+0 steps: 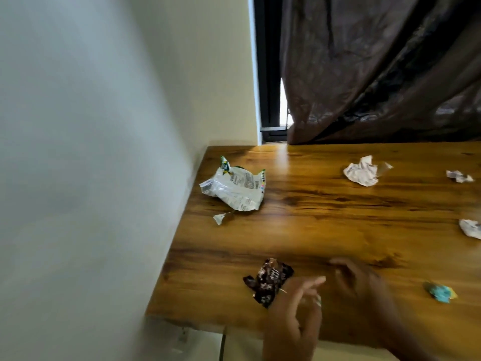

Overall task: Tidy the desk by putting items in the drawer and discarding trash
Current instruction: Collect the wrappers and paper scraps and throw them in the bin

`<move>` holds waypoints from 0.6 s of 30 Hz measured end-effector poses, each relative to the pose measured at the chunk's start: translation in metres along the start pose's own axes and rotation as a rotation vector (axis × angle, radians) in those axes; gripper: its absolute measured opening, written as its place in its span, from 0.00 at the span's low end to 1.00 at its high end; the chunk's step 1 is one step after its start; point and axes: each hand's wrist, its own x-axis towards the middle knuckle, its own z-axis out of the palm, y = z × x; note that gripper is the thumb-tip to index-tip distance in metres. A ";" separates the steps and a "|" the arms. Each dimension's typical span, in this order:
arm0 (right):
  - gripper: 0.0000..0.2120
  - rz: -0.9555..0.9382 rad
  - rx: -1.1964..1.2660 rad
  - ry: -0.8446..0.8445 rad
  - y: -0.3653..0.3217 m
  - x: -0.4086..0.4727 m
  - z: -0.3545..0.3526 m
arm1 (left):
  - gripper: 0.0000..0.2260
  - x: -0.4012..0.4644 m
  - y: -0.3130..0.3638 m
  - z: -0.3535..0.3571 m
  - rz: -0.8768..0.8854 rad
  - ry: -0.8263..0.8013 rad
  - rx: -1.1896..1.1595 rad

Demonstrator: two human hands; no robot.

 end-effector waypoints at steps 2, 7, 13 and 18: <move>0.09 0.029 0.052 0.012 -0.021 0.031 0.019 | 0.14 0.017 0.001 -0.026 -0.030 0.152 -0.040; 0.10 0.073 0.291 0.011 -0.075 0.079 0.052 | 0.10 0.049 -0.017 -0.076 -0.128 0.259 -0.092; 0.12 0.147 0.321 -0.061 -0.104 0.116 0.081 | 0.12 0.085 -0.036 -0.118 -0.197 0.260 -0.169; 0.24 0.252 0.352 0.003 -0.117 0.152 0.110 | 0.12 0.112 -0.059 -0.135 -0.252 0.222 -0.286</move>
